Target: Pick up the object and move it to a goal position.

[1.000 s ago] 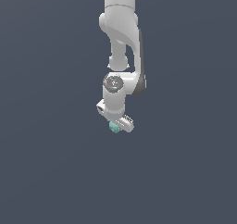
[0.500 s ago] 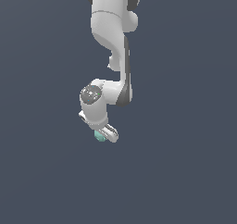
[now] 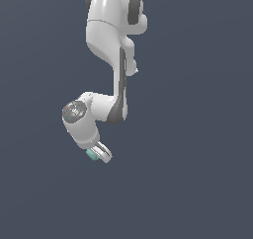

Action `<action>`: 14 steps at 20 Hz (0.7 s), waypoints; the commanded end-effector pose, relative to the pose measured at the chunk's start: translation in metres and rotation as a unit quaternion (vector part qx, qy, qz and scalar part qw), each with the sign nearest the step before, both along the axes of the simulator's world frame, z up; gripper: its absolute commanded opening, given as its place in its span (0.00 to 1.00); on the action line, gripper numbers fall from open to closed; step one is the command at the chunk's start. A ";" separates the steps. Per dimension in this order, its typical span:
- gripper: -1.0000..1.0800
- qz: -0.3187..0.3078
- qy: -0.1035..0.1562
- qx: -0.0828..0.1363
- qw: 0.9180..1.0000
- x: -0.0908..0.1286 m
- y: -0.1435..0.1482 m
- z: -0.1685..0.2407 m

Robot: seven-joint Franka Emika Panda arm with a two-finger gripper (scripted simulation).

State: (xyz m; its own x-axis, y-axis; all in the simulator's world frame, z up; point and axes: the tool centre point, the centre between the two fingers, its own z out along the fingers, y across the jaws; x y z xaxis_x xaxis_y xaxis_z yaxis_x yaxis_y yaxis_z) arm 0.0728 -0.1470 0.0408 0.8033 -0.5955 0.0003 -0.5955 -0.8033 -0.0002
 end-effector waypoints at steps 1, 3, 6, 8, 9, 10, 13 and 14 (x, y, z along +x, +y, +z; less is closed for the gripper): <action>0.00 0.000 0.000 0.000 1.000 0.009 -0.012 0.000; 0.00 0.000 0.000 0.000 1.000 0.016 -0.021 0.000; 0.00 0.000 0.000 0.000 1.000 0.025 -0.033 0.000; 0.00 0.000 0.000 0.000 1.000 0.031 -0.041 0.000; 0.00 0.000 0.000 0.000 1.000 0.034 -0.044 0.000; 0.00 0.000 0.000 0.000 1.000 0.036 -0.047 0.000; 0.00 0.000 0.000 0.000 1.000 0.042 -0.054 0.000; 0.00 0.000 0.000 0.000 1.000 0.044 -0.056 0.000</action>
State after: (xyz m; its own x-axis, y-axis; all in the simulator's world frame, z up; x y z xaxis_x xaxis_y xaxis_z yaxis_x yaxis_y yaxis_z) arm 0.1133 -0.2001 0.0407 0.8032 -0.5957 -0.0001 -0.5957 -0.8032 0.0002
